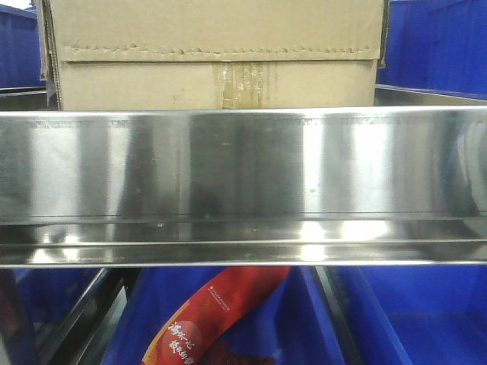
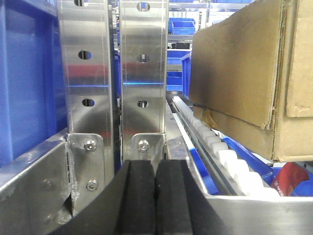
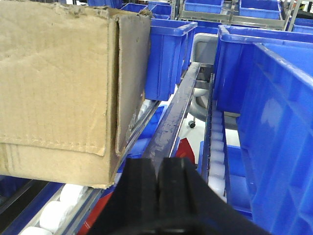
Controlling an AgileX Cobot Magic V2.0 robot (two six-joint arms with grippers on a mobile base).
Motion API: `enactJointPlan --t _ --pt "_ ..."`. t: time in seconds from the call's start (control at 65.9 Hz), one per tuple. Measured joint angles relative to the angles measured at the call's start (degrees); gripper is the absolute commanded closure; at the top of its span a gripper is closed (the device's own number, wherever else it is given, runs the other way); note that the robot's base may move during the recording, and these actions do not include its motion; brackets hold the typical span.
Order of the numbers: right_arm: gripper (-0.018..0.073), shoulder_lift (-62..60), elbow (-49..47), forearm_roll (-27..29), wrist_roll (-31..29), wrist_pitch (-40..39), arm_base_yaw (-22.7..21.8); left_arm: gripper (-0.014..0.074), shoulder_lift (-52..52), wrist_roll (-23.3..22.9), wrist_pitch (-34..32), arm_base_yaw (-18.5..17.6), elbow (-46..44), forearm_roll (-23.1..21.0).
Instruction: Stack two boxes on right shelf middle
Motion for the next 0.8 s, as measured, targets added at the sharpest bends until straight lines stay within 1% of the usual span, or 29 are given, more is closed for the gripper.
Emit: enactJointPlan --t 0.182,0.258,0.379,0.485,0.622,0.804 --pt "0.0722 -0.13 0.44 0.0 0.0 -0.86 0.63 0.0708 0.0 0.0 0.0 0.0 0.0 0.0" --pt "0.0722 -0.94 0.49 0.0 0.6 0.79 0.63 0.0708 0.0 0.0 0.0 0.0 0.0 0.0" --pt "0.0722 -3.97 0.72 0.0 1.09 5.75 0.63 0.0708 0.0 0.0 0.0 0.0 0.0 0.0" --pt "0.0722 -8.45 3.03 -0.74 1.29 7.31 0.01 0.0708 0.0 0.0 0.0 0.0 0.0 0.0" --pt "0.0722 -16.5 8.14 -1.14 3.16 7.55 -3.71 0.0708 0.0 0.0 0.0 0.0 0.0 0.0" --pt "0.0722 -28.76 16.59 -2.01 4.51 7.44 -10.96 0.0708 0.0 0.0 0.0 0.0 0.0 0.0"
